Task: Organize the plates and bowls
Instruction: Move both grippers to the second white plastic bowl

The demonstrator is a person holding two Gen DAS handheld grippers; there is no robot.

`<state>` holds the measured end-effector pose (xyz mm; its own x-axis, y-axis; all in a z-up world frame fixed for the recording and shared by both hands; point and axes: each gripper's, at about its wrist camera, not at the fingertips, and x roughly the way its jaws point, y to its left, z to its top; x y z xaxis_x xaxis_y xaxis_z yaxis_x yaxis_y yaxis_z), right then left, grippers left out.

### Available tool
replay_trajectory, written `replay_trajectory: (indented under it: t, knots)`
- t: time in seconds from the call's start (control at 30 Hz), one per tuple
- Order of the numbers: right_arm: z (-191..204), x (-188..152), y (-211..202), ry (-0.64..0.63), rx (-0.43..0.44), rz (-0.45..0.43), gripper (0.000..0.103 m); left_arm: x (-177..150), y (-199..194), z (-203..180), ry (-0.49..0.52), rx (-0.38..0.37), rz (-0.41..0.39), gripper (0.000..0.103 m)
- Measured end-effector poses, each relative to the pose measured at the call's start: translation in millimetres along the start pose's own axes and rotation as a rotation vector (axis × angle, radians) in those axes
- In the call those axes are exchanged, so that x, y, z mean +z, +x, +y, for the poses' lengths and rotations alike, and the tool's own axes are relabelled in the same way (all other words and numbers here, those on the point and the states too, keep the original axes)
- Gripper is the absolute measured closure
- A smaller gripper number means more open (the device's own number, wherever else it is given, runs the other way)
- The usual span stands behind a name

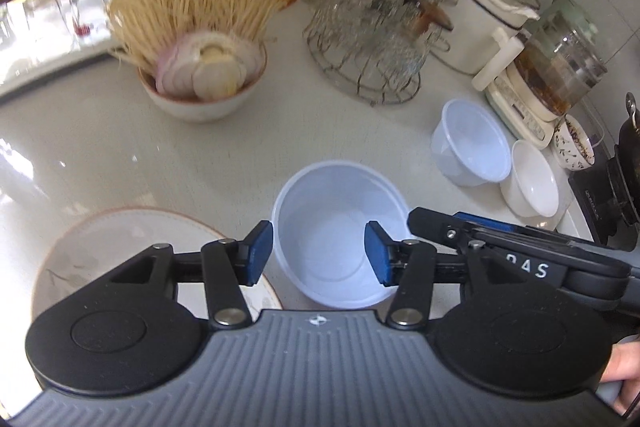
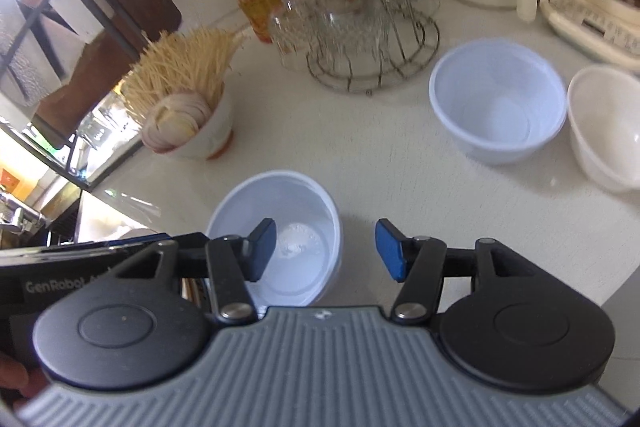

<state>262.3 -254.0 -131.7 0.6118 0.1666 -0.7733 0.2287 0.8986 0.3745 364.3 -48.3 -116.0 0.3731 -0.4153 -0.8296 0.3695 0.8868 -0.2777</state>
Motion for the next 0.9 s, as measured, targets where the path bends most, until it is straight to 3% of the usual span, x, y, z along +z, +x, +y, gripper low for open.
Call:
replay_trajectory:
  t: [0.23, 0.43, 0.53, 0.9]
  knots:
    - [11, 14, -39, -0.07, -0.007, -0.084, 0.045, 6, -31, -20, 0.065, 0.037, -0.066, 0.046]
    - [12, 21, -70, -0.091, -0.029, -0.145, 0.045, 5, -50, -38, 0.114, 0.017, -0.108, 0.046]
    - [10, 19, -84, -0.081, -0.04, -0.172, 0.045, 4, -57, -43, 0.117, -0.028, -0.129, 0.046]
    - [-10, 16, -97, -0.075, -0.075, -0.204, 0.045, 6, -58, -64, 0.123, -0.039, -0.155, 0.046]
